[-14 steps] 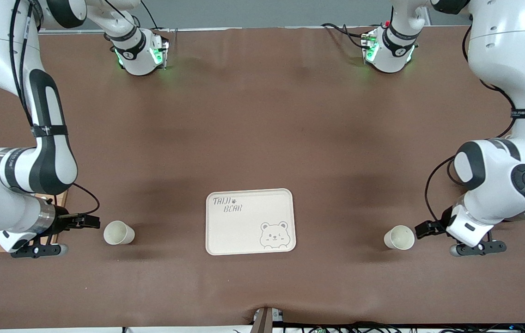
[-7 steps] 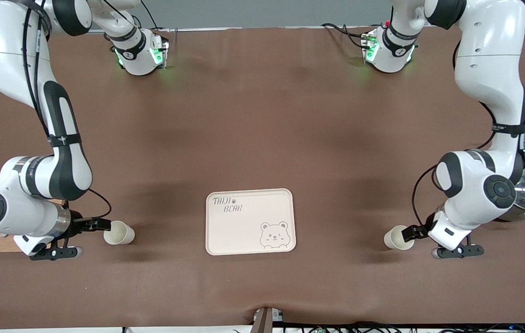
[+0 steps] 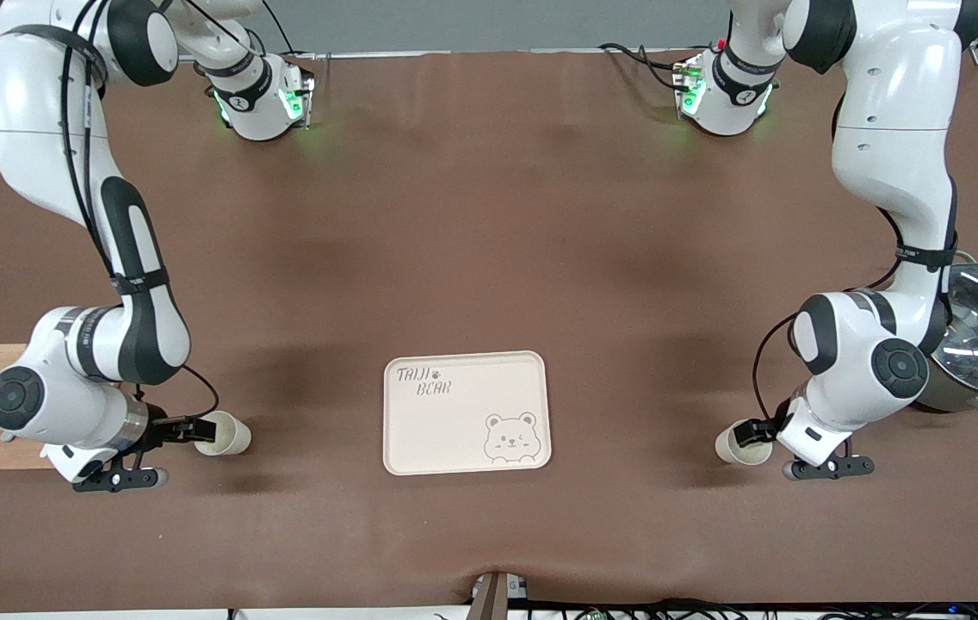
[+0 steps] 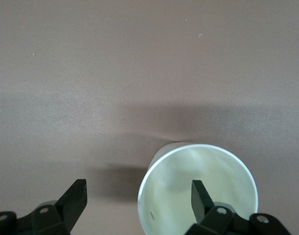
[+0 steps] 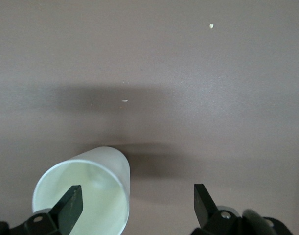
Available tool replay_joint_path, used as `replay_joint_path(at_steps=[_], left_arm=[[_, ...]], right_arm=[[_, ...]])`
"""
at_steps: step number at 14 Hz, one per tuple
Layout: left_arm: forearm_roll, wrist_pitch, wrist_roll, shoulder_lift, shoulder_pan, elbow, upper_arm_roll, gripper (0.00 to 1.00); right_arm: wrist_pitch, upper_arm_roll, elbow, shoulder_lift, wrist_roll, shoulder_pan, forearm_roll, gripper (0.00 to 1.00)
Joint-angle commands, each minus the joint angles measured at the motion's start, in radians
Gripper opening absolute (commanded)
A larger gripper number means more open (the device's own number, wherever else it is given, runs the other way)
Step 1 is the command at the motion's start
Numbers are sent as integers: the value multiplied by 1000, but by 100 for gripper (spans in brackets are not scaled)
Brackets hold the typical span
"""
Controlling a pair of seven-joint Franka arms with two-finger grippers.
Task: Place white IKEA cup upright on tray with both arms
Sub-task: 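Close the right gripper on its cup while the left gripper closes on its cup, then carry the left gripper's cup to the tray while the right gripper follows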
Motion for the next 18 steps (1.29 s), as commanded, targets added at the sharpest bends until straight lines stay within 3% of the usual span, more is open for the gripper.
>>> replay_joint_path(at_steps=[1, 3, 5, 9, 11, 13, 18], left_arm=[[-24, 7, 6, -1, 3, 10, 1, 46], [-24, 7, 6, -1, 3, 10, 1, 27], [-24, 7, 6, -1, 1, 10, 1, 16], [-24, 8, 3, -4, -4, 15, 1, 0], [-24, 8, 2, -9, -5, 16, 1, 0], [-19, 7, -21, -12, -7, 33, 1, 0], [-14, -94, -95, -15, -45, 116, 6, 0]], right_arm=[[11, 4, 8, 22, 3, -4, 8, 100], [43, 4, 6, 32, 5, -4, 7, 100], [48, 4, 8, 35, 5, -2, 7, 100], [49, 4, 8, 43, 5, 1, 7, 100], [49, 4, 8, 46, 5, 4, 8, 100], [48, 4, 8, 46, 5, 10, 7, 75], [46, 4, 8, 45, 5, 13, 7, 41]])
